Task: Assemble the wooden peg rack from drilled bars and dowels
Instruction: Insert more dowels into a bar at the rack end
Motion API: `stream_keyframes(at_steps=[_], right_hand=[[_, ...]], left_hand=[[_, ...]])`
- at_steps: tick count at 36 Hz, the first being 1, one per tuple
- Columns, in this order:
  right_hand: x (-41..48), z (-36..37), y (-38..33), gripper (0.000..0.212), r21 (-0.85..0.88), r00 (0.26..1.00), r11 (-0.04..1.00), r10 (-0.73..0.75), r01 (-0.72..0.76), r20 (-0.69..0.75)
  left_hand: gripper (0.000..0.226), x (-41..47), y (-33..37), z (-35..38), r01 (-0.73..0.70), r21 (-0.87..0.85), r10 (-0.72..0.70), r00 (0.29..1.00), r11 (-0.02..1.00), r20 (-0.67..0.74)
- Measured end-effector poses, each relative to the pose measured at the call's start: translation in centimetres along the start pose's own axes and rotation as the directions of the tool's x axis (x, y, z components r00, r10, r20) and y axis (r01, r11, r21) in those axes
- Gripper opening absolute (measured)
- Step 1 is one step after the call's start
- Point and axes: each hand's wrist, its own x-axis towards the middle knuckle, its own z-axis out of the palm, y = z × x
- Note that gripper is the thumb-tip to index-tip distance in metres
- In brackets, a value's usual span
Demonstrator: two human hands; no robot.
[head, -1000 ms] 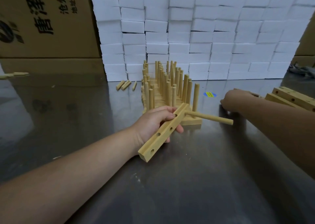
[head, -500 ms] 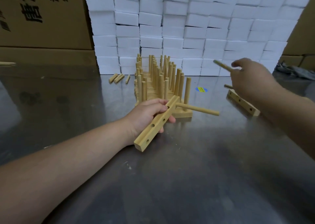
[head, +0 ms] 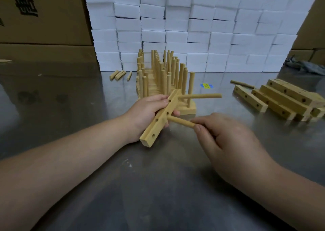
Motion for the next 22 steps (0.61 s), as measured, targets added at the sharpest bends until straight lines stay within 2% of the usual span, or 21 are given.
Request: stream_keyframes(at_steps=[3, 6, 11, 14, 22], right_hand=[[0.23, -0.07, 0.33, 0.042, -0.025, 0.996, 0.996, 0.082, -0.081, 0.045], [0.31, 0.25, 0.5, 0.044, -0.052, 0.993, 0.994, 0.099, -0.096, 0.068], [0.6, 0.67, 1.06, 0.034, -0.055, 0.994, 0.995, 0.084, -0.081, 0.062], [0.63, 0.71, 1.06, 0.033, -0.012, 0.998, 0.999, 0.048, -0.048, 0.046], [0.55, 0.62, 0.69, 0.036, -0.055, 0.996, 0.998, -0.008, 0.013, 0.084]], left_hand=[[0.022, -0.03, -0.01, -0.03, 0.003, -0.018, -0.003, 1.0, 1.0, 0.005], [0.021, -0.09, -0.03, 0.08, -0.002, 0.0, 0.002, 1.0, 1.0, 0.008], [0.021, -0.21, 0.01, 0.16, -0.01, 0.017, 0.01, 1.0, 1.0, 0.014], [0.022, -0.29, 0.1, 0.27, -0.014, 0.011, 0.014, 1.0, 1.0, 0.01], [0.022, -0.41, 0.13, 0.49, -0.013, 0.039, 0.013, 1.0, 0.999, 0.009]])
